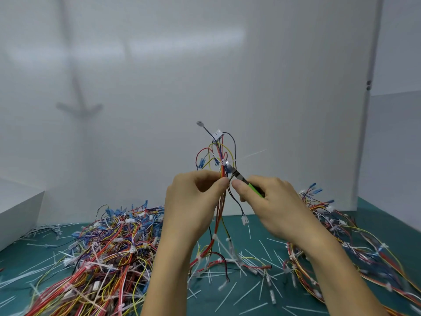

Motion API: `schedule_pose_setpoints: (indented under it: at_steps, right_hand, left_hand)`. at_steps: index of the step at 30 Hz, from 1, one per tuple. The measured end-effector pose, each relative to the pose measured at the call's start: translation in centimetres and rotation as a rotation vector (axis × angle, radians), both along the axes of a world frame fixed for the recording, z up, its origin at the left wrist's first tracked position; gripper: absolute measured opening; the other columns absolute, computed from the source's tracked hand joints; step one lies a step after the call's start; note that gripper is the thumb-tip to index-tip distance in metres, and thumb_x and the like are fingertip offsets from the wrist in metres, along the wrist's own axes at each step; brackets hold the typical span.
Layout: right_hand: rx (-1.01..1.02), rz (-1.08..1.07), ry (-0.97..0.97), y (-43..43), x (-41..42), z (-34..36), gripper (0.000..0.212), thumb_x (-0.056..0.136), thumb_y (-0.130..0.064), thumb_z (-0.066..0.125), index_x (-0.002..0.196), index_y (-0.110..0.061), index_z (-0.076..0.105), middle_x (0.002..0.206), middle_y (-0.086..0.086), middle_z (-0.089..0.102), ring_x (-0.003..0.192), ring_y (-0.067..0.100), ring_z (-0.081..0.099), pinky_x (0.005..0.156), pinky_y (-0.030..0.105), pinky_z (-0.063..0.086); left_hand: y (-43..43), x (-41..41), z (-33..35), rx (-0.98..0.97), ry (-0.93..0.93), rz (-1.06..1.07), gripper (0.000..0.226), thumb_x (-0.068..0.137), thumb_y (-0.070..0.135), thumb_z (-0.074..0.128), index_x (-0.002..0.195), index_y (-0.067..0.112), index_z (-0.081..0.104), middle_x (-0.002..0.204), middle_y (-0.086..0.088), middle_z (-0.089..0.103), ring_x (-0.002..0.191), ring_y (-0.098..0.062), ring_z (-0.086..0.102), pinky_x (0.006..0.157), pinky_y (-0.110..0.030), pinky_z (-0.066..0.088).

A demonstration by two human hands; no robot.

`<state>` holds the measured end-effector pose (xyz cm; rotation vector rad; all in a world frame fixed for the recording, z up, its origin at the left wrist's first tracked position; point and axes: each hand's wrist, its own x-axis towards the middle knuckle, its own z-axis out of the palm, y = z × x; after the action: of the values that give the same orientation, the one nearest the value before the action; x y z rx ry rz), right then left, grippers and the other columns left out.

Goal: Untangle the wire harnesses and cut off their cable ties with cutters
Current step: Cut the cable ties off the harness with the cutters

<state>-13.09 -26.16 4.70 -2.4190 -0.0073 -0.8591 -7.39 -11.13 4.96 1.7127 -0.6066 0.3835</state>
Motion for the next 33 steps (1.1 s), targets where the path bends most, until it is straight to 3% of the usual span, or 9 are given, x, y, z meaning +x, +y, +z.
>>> schedule_pose_setpoints:
  at_steps: [6, 11, 13, 16, 19, 26, 30, 33]
  right_hand:
    - [0.039, 0.024, 0.025, -0.1, 0.1, -0.2, 0.060, 0.090, -0.065, 0.041, 0.074, -0.012, 0.063, 0.053, 0.000, 0.045, 0.050, 0.009, 0.039, 0.050, 0.023, 0.032]
    - [0.109, 0.092, 0.071, 0.1, 0.2, -0.5, 0.049, 0.095, -0.058, 0.046, 0.064, -0.024, 0.061, 0.048, -0.020, 0.054, 0.044, 0.000, 0.047, 0.046, 0.011, 0.035]
    - [0.174, 0.116, 0.081, 0.1, 0.4, -0.6, 0.052, 0.094, -0.060, 0.045, 0.065, -0.022, 0.065, 0.050, -0.015, 0.056, 0.045, 0.001, 0.048, 0.048, 0.013, 0.036]
    - [0.313, 0.159, 0.087, 0.1, 0.5, -0.5, 0.055, 0.093, -0.062, 0.044, 0.071, -0.018, 0.069, 0.056, -0.003, 0.059, 0.051, 0.008, 0.053, 0.059, 0.034, 0.047]
    - [0.379, 0.176, 0.063, 0.0, 0.4, -0.3, 0.053, 0.091, -0.063, 0.044, 0.076, -0.018, 0.069, 0.062, -0.001, 0.062, 0.056, 0.012, 0.058, 0.069, 0.043, 0.053]
    - [0.353, 0.127, 0.004, 0.2, 0.4, -0.3, 0.055, 0.090, -0.061, 0.048, 0.083, -0.010, 0.068, 0.067, -0.001, 0.066, 0.068, 0.022, 0.064, 0.075, 0.050, 0.055]
    - [0.355, 0.131, -0.081, 0.9, 0.4, -0.2, 0.042, 0.089, -0.052, 0.058, 0.082, -0.012, 0.066, 0.075, 0.012, 0.065, 0.075, 0.036, 0.061, 0.072, 0.054, 0.054]
    - [0.391, 0.141, -0.156, 1.4, 0.7, -0.3, 0.022, 0.087, -0.041, 0.068, 0.079, -0.021, 0.064, 0.066, 0.001, 0.062, 0.064, 0.024, 0.057, 0.063, 0.041, 0.053]
  left_hand:
    - [0.1, -0.1, 0.0, 0.015, 0.001, -0.012, 0.007, 0.084, 0.026, 0.074, 0.088, 0.029, 0.079, 0.079, 0.013, 0.076, 0.080, -0.002, 0.071, 0.081, -0.043, 0.060]
    - [0.3, 0.0, 0.0, -0.013, -0.003, -0.008, 0.020, 0.084, 0.021, 0.074, 0.076, 0.039, 0.074, 0.076, 0.016, 0.075, 0.077, 0.000, 0.071, 0.078, -0.042, 0.060]
    - [0.4, 0.1, -0.1, -0.060, 0.030, -0.008, 0.022, 0.084, 0.019, 0.075, 0.074, 0.039, 0.074, 0.075, 0.013, 0.075, 0.077, -0.005, 0.072, 0.076, -0.044, 0.061]
    - [0.7, 0.3, -0.1, -0.134, 0.097, 0.000, 0.019, 0.083, 0.017, 0.077, 0.078, 0.036, 0.075, 0.077, 0.011, 0.076, 0.078, -0.009, 0.072, 0.077, -0.042, 0.062]
    - [1.1, 0.6, -0.1, -0.174, 0.171, -0.009, 0.014, 0.081, 0.017, 0.078, 0.087, 0.029, 0.077, 0.078, 0.003, 0.076, 0.080, -0.014, 0.072, 0.077, -0.038, 0.062]
    - [1.6, 0.6, 0.1, -0.185, 0.270, -0.137, 0.010, 0.090, 0.010, 0.067, 0.090, 0.015, 0.075, 0.087, -0.002, 0.075, 0.071, 0.001, 0.066, 0.057, -0.013, 0.053]
    - [1.5, 0.5, 0.2, -0.158, 0.278, -0.152, 0.008, 0.092, 0.008, 0.063, 0.093, 0.008, 0.071, 0.091, -0.009, 0.074, 0.072, -0.002, 0.067, 0.057, -0.015, 0.054]
    - [1.4, 0.5, 0.1, -0.100, 0.246, -0.156, 0.005, 0.088, 0.009, 0.066, 0.090, 0.006, 0.070, 0.090, -0.014, 0.072, 0.074, -0.007, 0.066, 0.062, -0.020, 0.059]
